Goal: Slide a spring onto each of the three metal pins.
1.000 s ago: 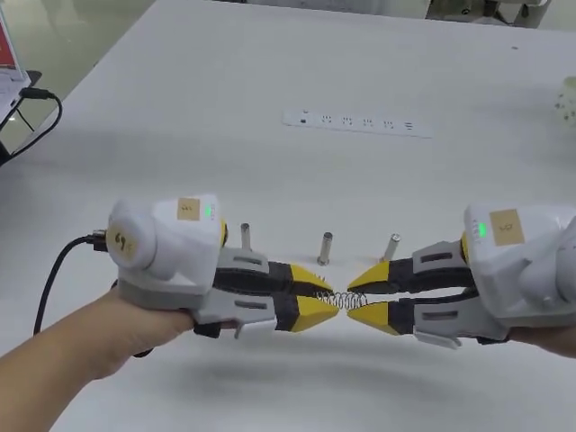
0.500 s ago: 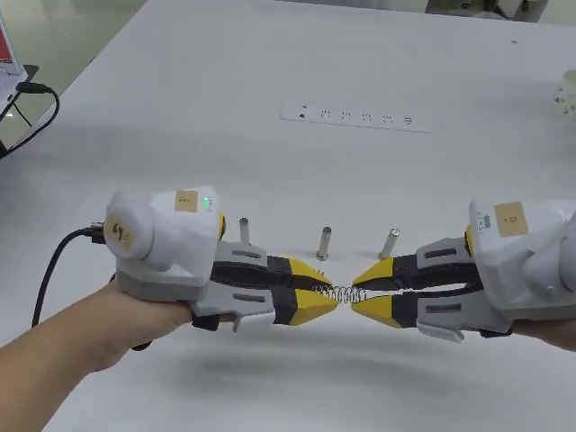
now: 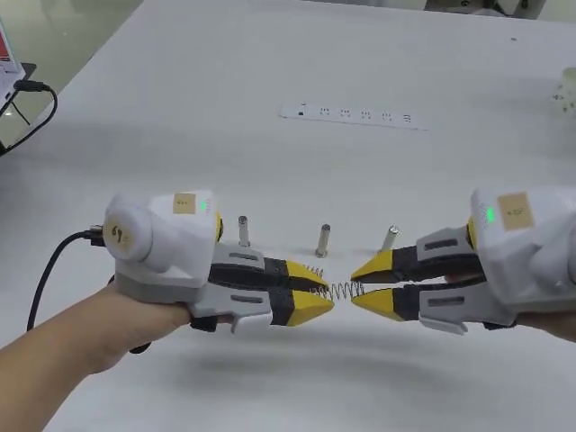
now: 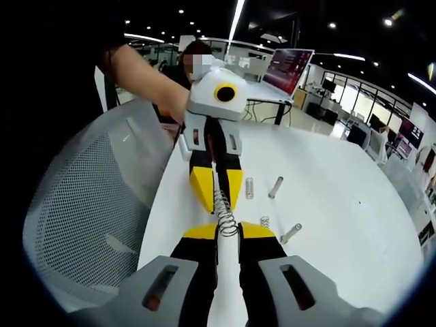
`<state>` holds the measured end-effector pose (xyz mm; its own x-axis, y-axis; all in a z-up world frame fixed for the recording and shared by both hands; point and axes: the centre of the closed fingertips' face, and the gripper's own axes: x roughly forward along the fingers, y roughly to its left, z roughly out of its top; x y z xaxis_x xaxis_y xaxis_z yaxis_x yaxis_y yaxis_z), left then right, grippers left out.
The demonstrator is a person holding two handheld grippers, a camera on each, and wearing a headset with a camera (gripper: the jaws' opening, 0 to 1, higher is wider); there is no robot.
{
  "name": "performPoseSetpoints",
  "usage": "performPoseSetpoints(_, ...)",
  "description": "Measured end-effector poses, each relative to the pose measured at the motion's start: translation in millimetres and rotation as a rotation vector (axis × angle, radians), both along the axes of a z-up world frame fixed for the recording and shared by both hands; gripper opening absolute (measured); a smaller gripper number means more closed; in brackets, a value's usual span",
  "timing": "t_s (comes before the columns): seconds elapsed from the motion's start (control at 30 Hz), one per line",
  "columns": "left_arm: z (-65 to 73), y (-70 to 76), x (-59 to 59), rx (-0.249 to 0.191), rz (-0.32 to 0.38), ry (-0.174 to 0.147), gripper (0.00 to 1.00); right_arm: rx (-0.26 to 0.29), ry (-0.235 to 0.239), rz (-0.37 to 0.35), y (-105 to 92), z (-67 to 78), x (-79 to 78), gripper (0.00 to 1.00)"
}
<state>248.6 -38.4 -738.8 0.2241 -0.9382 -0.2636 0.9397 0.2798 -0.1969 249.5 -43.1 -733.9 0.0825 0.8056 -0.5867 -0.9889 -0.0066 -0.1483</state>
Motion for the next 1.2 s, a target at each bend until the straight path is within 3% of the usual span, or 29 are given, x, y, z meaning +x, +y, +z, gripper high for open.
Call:
performPoseSetpoints(0.33, -7.1, -7.0, -5.1, 0.032, -0.027, -0.018, 0.02, 0.094, 0.012, 0.051, 22.3, 27.3, -9.1, 0.08)
performPoseSetpoints(0.63, -5.7, -8.7, -4.8, 0.033, -0.028, -0.040, 0.02, 0.129, -0.046, 0.075, 33.3, 33.9, -13.7, 0.06)
performPoseSetpoints(1.2, -2.0, -9.8, -4.7, 0.022, -0.030, -0.059, 0.02, 0.142, -0.070, 0.081, 34.6, 38.9, -13.5, 0.06)
